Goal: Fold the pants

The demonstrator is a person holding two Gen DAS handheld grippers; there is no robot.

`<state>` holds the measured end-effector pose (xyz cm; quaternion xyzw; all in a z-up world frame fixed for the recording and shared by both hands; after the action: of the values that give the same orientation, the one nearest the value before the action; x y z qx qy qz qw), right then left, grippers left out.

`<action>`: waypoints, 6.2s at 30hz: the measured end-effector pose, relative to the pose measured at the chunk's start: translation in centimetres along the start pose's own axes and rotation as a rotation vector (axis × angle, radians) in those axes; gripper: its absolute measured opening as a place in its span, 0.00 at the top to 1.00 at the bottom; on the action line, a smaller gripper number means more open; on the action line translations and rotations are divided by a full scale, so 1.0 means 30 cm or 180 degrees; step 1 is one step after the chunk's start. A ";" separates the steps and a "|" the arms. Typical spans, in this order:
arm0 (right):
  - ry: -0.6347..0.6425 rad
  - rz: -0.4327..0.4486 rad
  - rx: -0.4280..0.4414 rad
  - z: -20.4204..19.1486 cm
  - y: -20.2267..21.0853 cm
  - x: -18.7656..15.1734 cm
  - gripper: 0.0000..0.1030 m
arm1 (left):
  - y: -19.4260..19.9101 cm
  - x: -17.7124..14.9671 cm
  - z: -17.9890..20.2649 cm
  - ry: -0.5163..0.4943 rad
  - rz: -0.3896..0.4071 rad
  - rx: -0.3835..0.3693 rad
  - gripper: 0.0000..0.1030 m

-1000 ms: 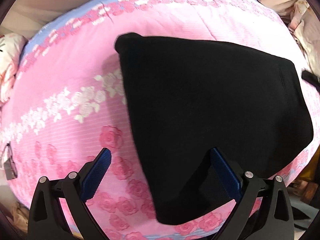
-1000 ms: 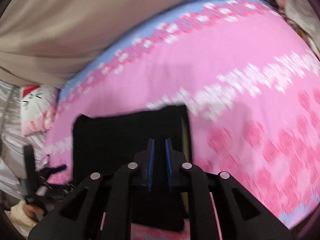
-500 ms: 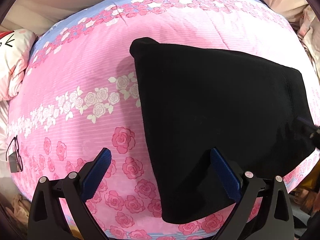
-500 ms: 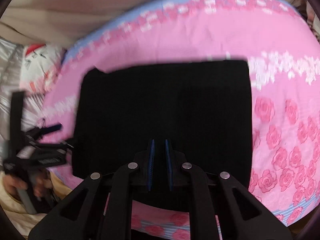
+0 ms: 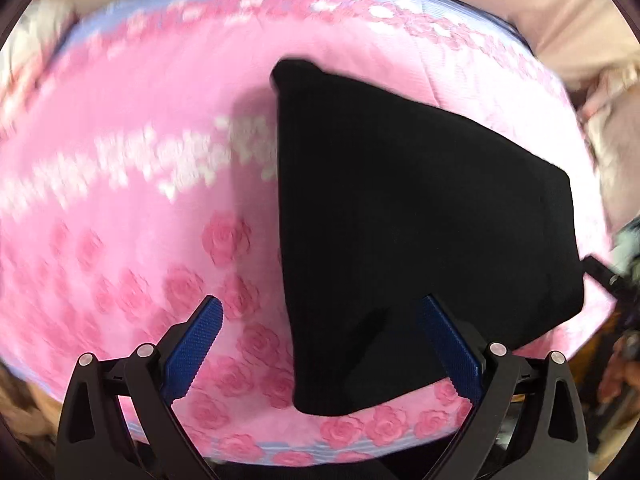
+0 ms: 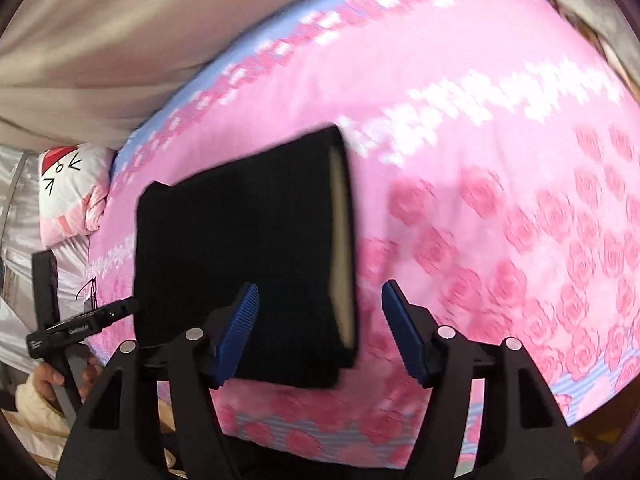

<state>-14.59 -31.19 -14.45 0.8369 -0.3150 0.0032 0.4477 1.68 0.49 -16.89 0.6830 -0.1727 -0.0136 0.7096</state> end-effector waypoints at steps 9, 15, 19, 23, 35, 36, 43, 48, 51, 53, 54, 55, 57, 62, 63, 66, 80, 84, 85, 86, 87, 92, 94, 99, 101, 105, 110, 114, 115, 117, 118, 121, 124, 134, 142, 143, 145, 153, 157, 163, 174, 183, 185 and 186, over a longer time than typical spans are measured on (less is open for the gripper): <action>-0.0569 -0.0232 0.0606 0.062 -0.135 -0.072 0.38 | -0.115 -0.012 -0.002 0.0309 -0.0239 -0.0340 0.05; -0.0550 -0.0088 0.0778 0.041 -0.144 -0.062 0.33 | -0.150 0.007 0.065 0.0238 -0.0238 -0.0449 0.05; -0.0356 -0.0130 0.0758 0.007 -0.153 -0.064 0.53 | -0.156 0.026 0.103 0.0220 -0.0242 -0.0579 0.09; -0.0426 -0.0126 0.0759 0.027 -0.172 -0.061 0.46 | -0.142 0.027 0.112 0.0173 -0.0171 -0.0557 0.22; -0.0194 -0.0186 0.0695 -0.071 -0.149 -0.034 0.65 | -0.111 0.016 0.130 0.0257 -0.0088 -0.0449 0.36; -0.0177 -0.0193 0.0718 -0.083 -0.137 -0.032 0.65 | -0.095 0.012 0.125 0.0259 -0.0088 -0.0484 0.42; -0.0110 -0.0339 0.0800 -0.098 -0.075 -0.050 0.66 | -0.005 -0.039 0.089 0.0135 -0.0060 -0.0735 0.63; -0.0050 -0.0491 0.0681 -0.050 -0.084 -0.104 0.58 | 0.031 -0.175 0.009 0.0255 -0.0280 -0.1078 0.61; 0.0007 -0.0435 0.0317 0.001 -0.116 -0.111 0.38 | -0.007 -0.201 -0.010 0.0318 -0.0279 -0.0899 0.43; -0.0088 -0.0408 0.0419 0.026 -0.136 -0.112 0.36 | -0.040 -0.214 -0.017 0.0424 -0.0326 -0.0805 0.34; -0.0104 -0.0366 0.0465 0.026 -0.139 -0.109 0.36 | -0.047 -0.216 -0.012 0.0442 -0.0317 -0.0771 0.34; -0.0110 -0.0362 0.0498 0.026 -0.143 -0.105 0.36 | -0.050 -0.211 0.007 0.0393 -0.0284 -0.0700 0.33; -0.0106 -0.0424 0.0571 0.017 -0.150 -0.098 0.54 | -0.044 -0.197 0.058 0.0250 -0.0243 -0.0563 0.32; -0.0219 -0.0457 0.0803 -0.018 -0.103 -0.093 0.66 | -0.020 -0.190 0.088 0.0125 -0.0235 -0.0589 0.60; -0.0231 -0.0448 0.0858 -0.029 -0.086 -0.094 0.67 | -0.005 -0.195 0.069 0.0124 -0.0238 -0.0655 0.62; -0.0154 -0.0502 0.0946 -0.067 -0.026 -0.119 0.67 | 0.045 -0.222 0.012 0.0082 -0.0250 -0.0788 0.66; -0.0253 -0.0674 0.0660 0.024 -0.132 -0.189 0.41 | -0.014 -0.298 0.012 -0.0149 -0.0417 -0.0311 0.34; -0.0294 -0.0716 0.0687 -0.019 -0.154 -0.186 0.61 | -0.046 -0.267 0.040 -0.0137 -0.0371 -0.0200 0.26; -0.0278 -0.0727 0.0685 -0.026 -0.148 -0.183 0.62 | -0.046 -0.259 0.064 -0.0159 -0.0370 -0.0216 0.35; -0.0259 -0.0728 0.0684 -0.032 -0.141 -0.181 0.63 | -0.038 -0.253 0.082 -0.0216 -0.0366 -0.0202 0.42; -0.0250 -0.0727 0.0687 -0.042 -0.133 -0.178 0.64 | -0.036 -0.236 0.124 -0.0260 -0.0352 -0.0161 0.45; -0.0194 -0.0700 0.0764 -0.096 -0.096 -0.159 0.66 | 0.032 -0.214 0.165 -0.0396 -0.0286 -0.0051 0.59; -0.0160 -0.0689 0.0802 -0.115 -0.073 -0.148 0.67 | 0.067 -0.206 0.149 -0.0422 -0.0241 -0.0059 0.60; -0.0044 -0.0769 0.0866 -0.178 0.003 -0.145 0.67 | 0.152 -0.184 0.145 -0.0468 -0.0179 -0.0110 0.62; 0.0037 -0.0767 0.0918 -0.205 0.058 -0.146 0.67 | 0.196 -0.196 0.138 -0.0481 -0.0180 -0.0167 0.62; 0.0249 -0.0608 0.1034 -0.308 0.162 -0.087 0.67 | 0.310 -0.203 0.101 -0.0466 -0.0092 -0.0339 0.63; 0.0637 -0.0175 0.1208 -0.468 0.252 0.115 0.67 | 0.514 -0.110 0.066 -0.0387 0.0416 -0.0449 0.64; 0.0924 0.0182 0.1335 -0.564 0.256 0.320 0.67 | 0.650 0.081 0.087 -0.0452 0.0990 -0.0368 0.64; 0.1001 0.0256 0.1347 -0.581 0.246 0.372 0.67 | 0.674 0.130 0.085 -0.0464 0.1114 -0.0345 0.64; 0.1162 0.0401 0.1354 -0.610 0.204 0.490 0.67 | 0.706 0.227 0.080 -0.0468 0.1317 -0.0311 0.64; 0.1201 0.0431 0.1360 -0.615 0.171 0.541 0.67 | 0.714 0.268 0.079 -0.0473 0.1399 -0.0290 0.64; 0.1220 0.0509 0.1333 -0.585 0.015 0.699 0.67 | 0.678 0.422 0.075 -0.0466 0.1612 -0.0152 0.64; 0.1034 0.0506 0.1218 -0.478 -0.245 0.836 0.66 | 0.548 0.576 0.067 -0.0437 0.1720 -0.0031 0.63; 0.0013 0.0658 0.0523 -0.071 -0.467 0.739 0.36 | -0.141 0.765 -0.112 0.0101 0.1105 0.0153 0.35; 0.0280 0.0877 0.0436 -0.164 -0.225 0.585 0.49 | 0.117 0.595 -0.208 -0.0061 0.1369 0.0817 0.36; 0.0451 0.0833 0.0343 -0.208 -0.228 0.582 0.53 | 0.136 0.572 -0.196 -0.0143 0.1376 0.0887 0.35; 0.0662 0.0758 0.0136 -0.273 -0.253 0.589 0.70 | 0.158 0.539 -0.167 -0.0247 0.1355 0.1025 0.35; 0.1285 0.0695 -0.0383 -0.489 -0.429 0.709 0.73 | 0.164 0.598 0.051 -0.0500 0.1368 0.1185 0.29; 0.1247 0.0505 -0.0594 -0.429 -0.570 0.750 0.72 | 0.085 0.688 0.117 -0.0533 0.1366 0.1271 0.21; 0.1194 0.0265 -0.0654 -0.342 -0.669 0.744 0.73 | -0.200 0.725 0.103 -0.0509 0.0866 0.1291 0.18; 0.1052 0.0978 -0.0367 -0.522 -0.169 0.527 0.24 | 0.189 0.575 0.050 -0.0282 0.1128 0.1469 0.14; 0.1136 0.1016 -0.0306 -0.546 -0.062 0.426 0.19 | 0.426 0.401 0.049 -0.0145 0.1390 0.1637 0.11; 0.1137 0.1022 -0.0302 -0.544 -0.052 0.413 0.19 | 0.439 0.383 0.047 -0.0120 0.1389 0.1643 0.11; 0.1138 0.1021 -0.0294 -0.544 -0.055 0.414 0.19 | 0.446 0.373 0.049 -0.0110 0.1374 0.1644 0.11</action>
<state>0.77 -24.77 -2.34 0.7410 -0.3594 0.2078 0.5278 8.93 -2.88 -1.32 0.7876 -0.3230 0.1697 0.4965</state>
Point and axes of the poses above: each gripper's, at about its wrist camera, not at the fingertips, and y roughly against the way its jaws point, z to its right, x to its top, the point moved 3 cm from there along -y, roughly the way its jaws point, and after that the axes turned 9 degrees about x, right-handed, at the moved point
